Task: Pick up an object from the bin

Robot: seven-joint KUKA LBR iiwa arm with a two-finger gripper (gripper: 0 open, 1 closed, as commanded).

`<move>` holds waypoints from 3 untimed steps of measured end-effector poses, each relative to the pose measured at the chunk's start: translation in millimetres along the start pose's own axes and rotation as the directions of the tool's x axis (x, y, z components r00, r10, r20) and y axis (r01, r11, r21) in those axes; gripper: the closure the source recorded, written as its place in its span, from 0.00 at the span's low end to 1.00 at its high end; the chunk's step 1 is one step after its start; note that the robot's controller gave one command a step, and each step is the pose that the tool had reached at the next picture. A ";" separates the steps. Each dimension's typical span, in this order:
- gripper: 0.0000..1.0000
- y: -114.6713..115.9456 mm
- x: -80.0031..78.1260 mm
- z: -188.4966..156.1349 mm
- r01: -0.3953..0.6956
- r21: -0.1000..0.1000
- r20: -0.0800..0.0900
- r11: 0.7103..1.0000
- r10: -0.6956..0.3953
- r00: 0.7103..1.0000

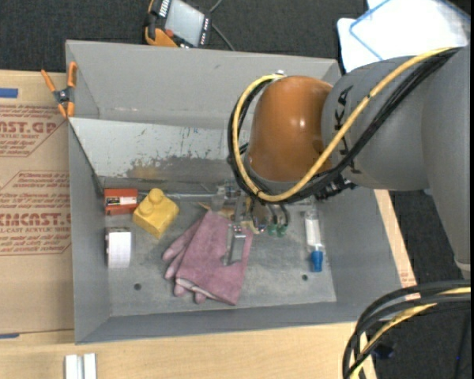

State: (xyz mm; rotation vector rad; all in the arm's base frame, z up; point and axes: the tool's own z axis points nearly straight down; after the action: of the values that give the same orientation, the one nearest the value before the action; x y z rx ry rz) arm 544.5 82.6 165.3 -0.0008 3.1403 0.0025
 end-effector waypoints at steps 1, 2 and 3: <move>0.00 0.0 0.0 0.0 0.000 0.000 0.000 1.000 0.000 1.000; 0.00 3.2 5.2 -12.5 0.003 0.001 -0.005 1.000 -0.003 1.000; 0.00 8.0 9.7 -30.6 0.050 0.000 0.001 0.999 -0.050 0.999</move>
Offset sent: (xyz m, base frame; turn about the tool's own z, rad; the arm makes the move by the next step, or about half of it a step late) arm -0.0118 0.0111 0.0447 -0.0099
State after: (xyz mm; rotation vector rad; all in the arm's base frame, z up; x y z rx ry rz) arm 534.7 90.5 196.0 -0.0797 3.1384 0.0019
